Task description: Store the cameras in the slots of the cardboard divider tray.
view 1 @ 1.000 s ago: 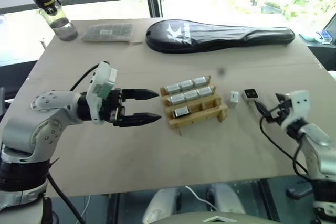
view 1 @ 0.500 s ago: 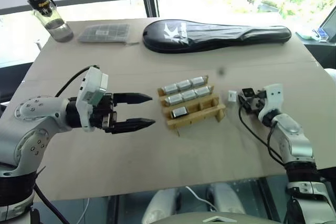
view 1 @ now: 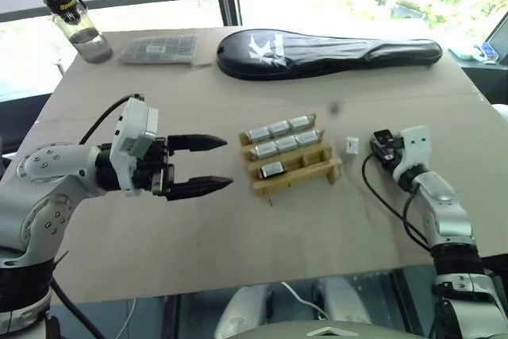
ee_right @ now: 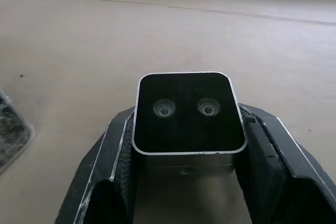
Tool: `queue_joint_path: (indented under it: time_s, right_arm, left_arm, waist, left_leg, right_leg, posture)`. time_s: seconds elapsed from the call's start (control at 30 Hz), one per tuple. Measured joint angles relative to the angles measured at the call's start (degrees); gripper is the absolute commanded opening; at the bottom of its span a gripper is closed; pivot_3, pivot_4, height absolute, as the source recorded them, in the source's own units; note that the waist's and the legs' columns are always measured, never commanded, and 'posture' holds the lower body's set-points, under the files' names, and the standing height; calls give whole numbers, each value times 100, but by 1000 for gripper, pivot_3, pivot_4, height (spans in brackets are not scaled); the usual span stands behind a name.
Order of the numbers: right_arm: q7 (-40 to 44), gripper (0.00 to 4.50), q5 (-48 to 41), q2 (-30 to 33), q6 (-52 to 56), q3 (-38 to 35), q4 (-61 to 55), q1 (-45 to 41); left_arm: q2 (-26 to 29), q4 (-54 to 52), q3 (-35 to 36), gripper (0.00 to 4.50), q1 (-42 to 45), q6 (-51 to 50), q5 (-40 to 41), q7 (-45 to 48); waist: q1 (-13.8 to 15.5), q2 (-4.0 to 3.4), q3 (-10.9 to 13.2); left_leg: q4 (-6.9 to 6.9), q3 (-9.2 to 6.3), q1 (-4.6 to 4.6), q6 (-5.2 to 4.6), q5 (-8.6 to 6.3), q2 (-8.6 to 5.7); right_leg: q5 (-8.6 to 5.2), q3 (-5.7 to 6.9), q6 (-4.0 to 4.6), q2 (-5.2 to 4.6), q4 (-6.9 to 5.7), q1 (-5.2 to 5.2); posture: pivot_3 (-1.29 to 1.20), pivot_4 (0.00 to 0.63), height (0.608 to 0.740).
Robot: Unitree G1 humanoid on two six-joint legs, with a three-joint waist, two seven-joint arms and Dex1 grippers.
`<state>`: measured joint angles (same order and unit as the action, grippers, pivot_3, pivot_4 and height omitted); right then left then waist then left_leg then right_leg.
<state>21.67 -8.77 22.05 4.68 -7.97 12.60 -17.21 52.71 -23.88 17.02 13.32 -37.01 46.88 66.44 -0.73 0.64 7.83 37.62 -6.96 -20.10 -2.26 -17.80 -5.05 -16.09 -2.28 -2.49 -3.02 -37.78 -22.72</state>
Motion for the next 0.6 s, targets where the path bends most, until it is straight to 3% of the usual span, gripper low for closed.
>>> queue_joint_path:
  time_s: [0.1, 0.33, 0.47, 0.6]
  right_arm:
    - [335, 1964, 106, 190, -490, 160, -497, -40]
    - [1079, 1964, 1657, 769, -2405, 1692, -1216, -335]
    - [1062, 1964, 2778, 958, -3660, 2365, -1145, -1261]
    - [910, 1964, 3307, 949, -4160, 2592, -1021, -1517]
  left_arm:
    - [-309, 54, -199, 3772, 299, -76, 32, -364]
    - [-1027, 841, -694, 3772, 1370, -905, 152, -1543]
    - [-1250, 1143, -1115, 3772, 1833, -1010, 98, -1483]
    - [-1196, 1214, -1361, 3772, 1835, -1013, -64, -1232]
  waist:
    - [-45, 1, 0]
    - [-149, 14, -2]
    - [-167, 16, -3]
    - [-155, 18, -2]
  left_leg:
    - [0, 4, 0, 0, 0, 3]
    - [14, 1, 0, 0, 0, 1]
    - [23, -1, 0, 1, 0, 1]
    - [24, -5, -2, 1, 0, 1]
  right_leg:
    - [0, -4, 0, 4, -5, 0]
    - [0, -1, -1, 6, -8, -1]
    - [0, 11, -1, 7, -10, -1]
    - [0, 14, -1, 5, -7, -3]
  posture:
    - [0, 150, 740]
    - [0, 150, 740]
    - [0, 150, 740]
    - [0, 150, 740]
